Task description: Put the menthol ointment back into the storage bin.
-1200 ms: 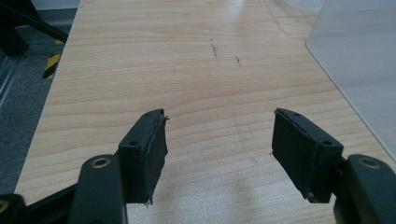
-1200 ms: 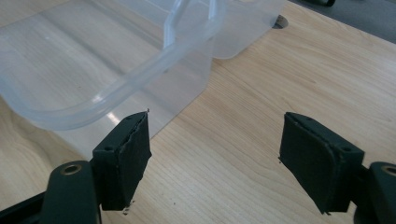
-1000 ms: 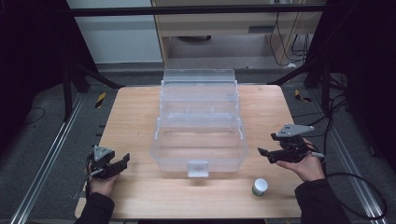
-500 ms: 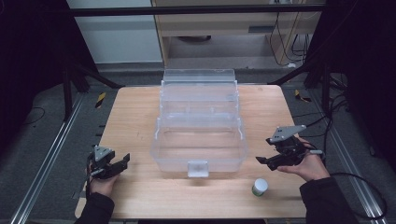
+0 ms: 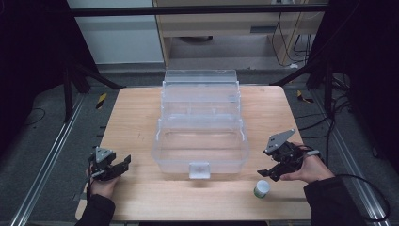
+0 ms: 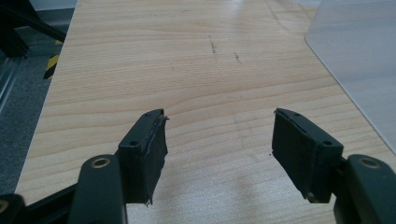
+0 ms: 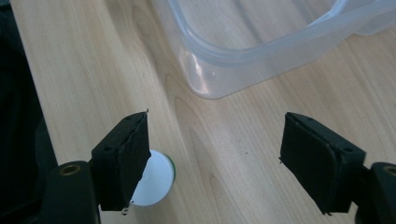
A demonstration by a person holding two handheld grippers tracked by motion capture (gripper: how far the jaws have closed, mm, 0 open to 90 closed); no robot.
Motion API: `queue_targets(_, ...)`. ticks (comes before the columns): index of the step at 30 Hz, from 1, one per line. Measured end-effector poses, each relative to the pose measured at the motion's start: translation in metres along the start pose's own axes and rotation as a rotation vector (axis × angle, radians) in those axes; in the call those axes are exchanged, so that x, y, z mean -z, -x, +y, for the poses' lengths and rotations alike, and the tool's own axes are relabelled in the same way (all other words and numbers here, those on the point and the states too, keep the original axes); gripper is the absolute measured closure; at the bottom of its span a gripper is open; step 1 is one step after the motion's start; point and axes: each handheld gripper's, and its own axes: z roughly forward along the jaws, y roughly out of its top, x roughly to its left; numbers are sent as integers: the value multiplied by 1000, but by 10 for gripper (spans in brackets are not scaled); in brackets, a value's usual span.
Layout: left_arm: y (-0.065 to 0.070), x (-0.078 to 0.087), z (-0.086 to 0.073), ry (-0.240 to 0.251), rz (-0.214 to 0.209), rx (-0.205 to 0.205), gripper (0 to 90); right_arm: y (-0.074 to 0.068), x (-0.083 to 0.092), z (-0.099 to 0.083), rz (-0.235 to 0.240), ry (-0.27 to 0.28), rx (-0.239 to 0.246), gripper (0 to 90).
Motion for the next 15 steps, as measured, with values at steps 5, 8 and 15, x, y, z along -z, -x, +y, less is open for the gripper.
queue_targets(5, 0, 0, 0, 0, 1, 0, 347, -4, -3, 0, 35, -64, 39, 250)
queue_targets(8, 0, 0, 0, -1, 3, -1, 346, -6, -5, -1, 46, -85, 50, 257)
queue_targets(15, 0, 0, 0, -6, 8, -2, 342, -15, -10, -1, 95, -146, 105, 296)
